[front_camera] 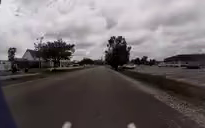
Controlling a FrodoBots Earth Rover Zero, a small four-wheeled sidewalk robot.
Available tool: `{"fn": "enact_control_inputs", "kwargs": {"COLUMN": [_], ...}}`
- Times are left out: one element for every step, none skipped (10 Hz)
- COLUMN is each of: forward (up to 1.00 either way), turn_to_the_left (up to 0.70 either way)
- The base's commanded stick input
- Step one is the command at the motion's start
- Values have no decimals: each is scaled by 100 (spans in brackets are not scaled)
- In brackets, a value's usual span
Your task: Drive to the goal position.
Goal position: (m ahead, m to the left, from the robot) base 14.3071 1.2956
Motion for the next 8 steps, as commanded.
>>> {"fn": "enact_control_inputs", "kwargs": {"forward": [60, 60, 60, 60, 60, 60, 60, 60], "turn_to_the_left": [0, 0, 0, 0, 0, 0, 0, 0]}}
